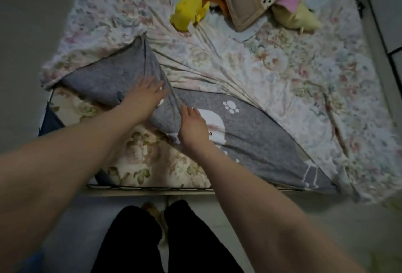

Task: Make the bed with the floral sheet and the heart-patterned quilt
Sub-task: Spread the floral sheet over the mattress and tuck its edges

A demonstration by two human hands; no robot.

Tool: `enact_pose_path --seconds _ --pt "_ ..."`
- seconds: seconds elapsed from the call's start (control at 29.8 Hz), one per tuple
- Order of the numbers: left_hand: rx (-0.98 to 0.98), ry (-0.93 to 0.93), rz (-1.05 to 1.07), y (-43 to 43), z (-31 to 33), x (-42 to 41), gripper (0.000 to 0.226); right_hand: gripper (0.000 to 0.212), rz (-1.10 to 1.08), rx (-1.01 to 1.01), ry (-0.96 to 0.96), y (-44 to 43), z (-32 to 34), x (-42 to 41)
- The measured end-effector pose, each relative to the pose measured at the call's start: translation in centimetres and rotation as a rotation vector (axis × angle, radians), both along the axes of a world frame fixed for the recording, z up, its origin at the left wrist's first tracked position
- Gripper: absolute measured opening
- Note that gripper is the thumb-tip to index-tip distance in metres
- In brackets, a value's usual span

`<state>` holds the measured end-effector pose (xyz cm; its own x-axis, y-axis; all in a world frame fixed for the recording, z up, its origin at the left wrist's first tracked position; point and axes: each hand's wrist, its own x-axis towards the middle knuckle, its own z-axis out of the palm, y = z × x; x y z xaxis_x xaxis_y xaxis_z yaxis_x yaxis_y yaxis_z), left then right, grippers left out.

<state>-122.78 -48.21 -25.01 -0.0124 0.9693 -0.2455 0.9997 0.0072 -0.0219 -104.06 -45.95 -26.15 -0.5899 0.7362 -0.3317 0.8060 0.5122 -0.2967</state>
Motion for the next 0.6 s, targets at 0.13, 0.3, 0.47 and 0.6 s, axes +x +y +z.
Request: enact_pose_path --seconds 0.13,0.3,0.47,0.6 --pt "-0.058 0.033 -0.083 3.1 -2.0 -1.8 0.061 0.084 -0.029 -0.073 -0.046 2.4 -2.8 -1.6" --pt "-0.124 0.045 -0.114 5.7 -5.2 -4.2 0.068 0.085 -0.104 -0.112 -0.069 5.0 -6.7 -2.2" --pt "-0.199 0.086 -0.126 7.4 -9.0 -7.8 0.067 0.080 -0.090 -0.194 -0.105 7.5 -12.9 -5.8" --pt "-0.219 0.051 -0.132 8.7 -12.0 -8.9 0.060 0.071 -0.134 -0.243 -0.076 10.1 -16.1 -8.4"
